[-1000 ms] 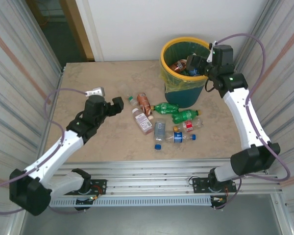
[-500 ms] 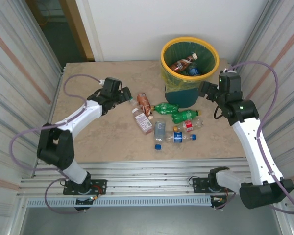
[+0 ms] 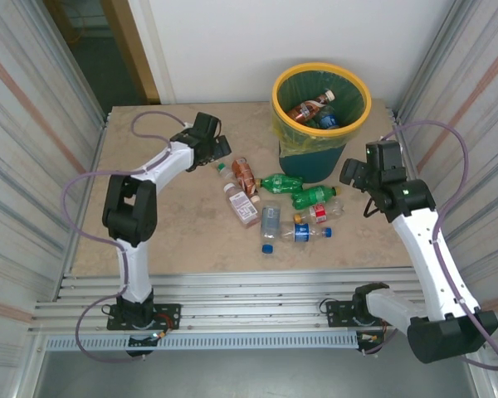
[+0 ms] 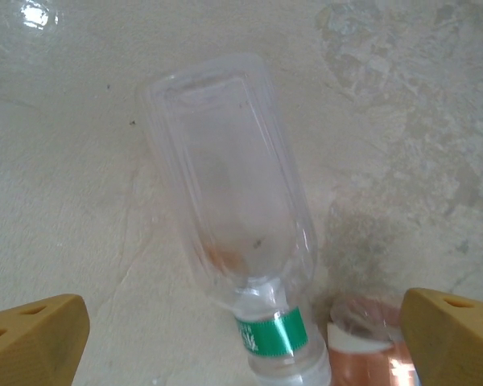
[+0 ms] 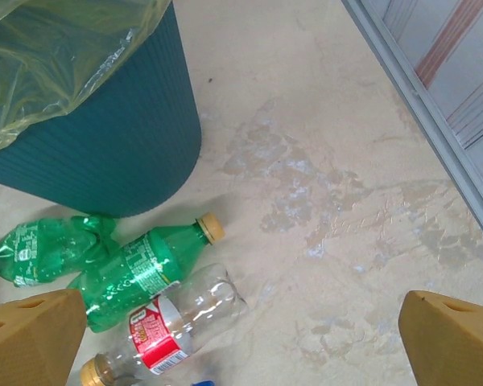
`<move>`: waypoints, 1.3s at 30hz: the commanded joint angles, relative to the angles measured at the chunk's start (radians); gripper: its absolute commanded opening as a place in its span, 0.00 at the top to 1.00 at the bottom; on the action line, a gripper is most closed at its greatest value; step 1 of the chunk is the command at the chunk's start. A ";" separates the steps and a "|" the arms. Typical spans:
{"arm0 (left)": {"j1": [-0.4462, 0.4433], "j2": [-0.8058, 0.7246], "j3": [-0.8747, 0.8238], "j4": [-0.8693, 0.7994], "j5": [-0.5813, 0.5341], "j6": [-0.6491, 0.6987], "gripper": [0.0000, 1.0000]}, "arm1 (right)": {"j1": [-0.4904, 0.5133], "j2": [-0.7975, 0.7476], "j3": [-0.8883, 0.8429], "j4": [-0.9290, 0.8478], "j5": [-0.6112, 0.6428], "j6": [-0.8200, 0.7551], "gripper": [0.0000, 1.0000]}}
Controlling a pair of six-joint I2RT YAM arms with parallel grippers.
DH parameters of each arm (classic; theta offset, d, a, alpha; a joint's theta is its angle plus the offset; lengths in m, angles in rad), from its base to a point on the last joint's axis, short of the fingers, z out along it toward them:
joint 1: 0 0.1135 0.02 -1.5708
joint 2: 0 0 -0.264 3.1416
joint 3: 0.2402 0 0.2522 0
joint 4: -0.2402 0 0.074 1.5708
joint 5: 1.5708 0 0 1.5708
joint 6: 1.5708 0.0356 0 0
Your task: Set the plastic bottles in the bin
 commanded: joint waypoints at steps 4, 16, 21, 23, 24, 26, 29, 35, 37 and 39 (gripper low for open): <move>0.027 0.126 0.171 -0.124 -0.002 -0.004 0.01 | 0.006 -0.052 -0.022 0.024 0.017 0.031 0.02; 0.075 0.267 0.322 -0.195 0.062 -0.003 0.03 | 0.008 -0.053 -0.030 0.059 0.000 0.022 0.02; 0.081 0.293 0.340 -0.211 0.062 -0.002 0.10 | 0.010 -0.053 -0.036 0.079 -0.025 0.023 0.02; 0.085 0.293 0.337 -0.214 0.060 -0.002 0.14 | 0.011 -0.053 -0.041 0.086 -0.032 0.024 0.02; 0.087 0.292 0.334 -0.214 0.059 -0.004 0.15 | 0.010 -0.053 -0.040 0.088 -0.033 0.023 0.02; 0.089 0.289 0.326 -0.212 0.054 -0.005 0.19 | 0.013 -0.053 -0.041 0.089 -0.035 0.023 0.02; 0.096 0.285 0.312 -0.211 0.052 -0.012 0.23 | 0.014 -0.049 -0.042 0.092 -0.045 0.023 0.02; 0.119 0.266 0.255 -0.185 0.066 -0.028 0.31 | 0.020 -0.043 -0.053 0.111 -0.082 0.016 0.02; 0.126 0.258 0.233 -0.172 0.074 -0.032 0.33 | 0.020 -0.039 -0.052 0.110 -0.086 0.016 0.02; 0.133 0.251 0.217 -0.163 0.081 -0.036 0.33 | 0.022 -0.033 -0.049 0.113 -0.090 0.016 0.02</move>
